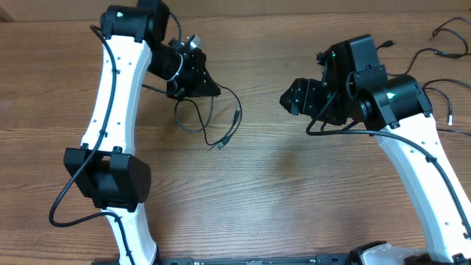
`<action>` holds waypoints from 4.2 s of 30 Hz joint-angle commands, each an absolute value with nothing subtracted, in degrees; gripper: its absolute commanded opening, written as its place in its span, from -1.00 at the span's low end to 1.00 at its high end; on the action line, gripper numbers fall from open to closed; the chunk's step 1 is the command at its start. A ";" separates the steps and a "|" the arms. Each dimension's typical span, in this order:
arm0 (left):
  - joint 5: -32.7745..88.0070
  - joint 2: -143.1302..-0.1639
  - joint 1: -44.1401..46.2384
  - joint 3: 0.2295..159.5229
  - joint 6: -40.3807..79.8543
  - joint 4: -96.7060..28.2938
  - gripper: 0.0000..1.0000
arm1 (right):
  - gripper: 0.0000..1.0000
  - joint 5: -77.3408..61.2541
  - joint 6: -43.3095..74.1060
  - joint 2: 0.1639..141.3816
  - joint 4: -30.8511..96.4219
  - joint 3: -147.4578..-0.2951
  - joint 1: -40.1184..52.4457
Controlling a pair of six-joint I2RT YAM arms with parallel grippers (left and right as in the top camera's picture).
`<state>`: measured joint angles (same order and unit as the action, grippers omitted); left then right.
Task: Untangle cables
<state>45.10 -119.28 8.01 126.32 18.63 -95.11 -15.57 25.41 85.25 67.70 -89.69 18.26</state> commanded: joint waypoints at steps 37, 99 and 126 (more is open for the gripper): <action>63.26 -119.15 8.67 127.33 43.97 -91.42 -0.92 | 0.19 -23.14 31.73 89.36 50.09 -90.06 36.51; 24.12 -119.15 12.19 127.33 -2.17 -94.78 0.99 | -0.93 17.50 26.04 68.45 54.48 -92.12 2.72; 16.27 -119.15 12.16 127.33 -2.20 -92.01 0.99 | -0.93 35.53 34.96 72.36 48.27 -92.12 -38.15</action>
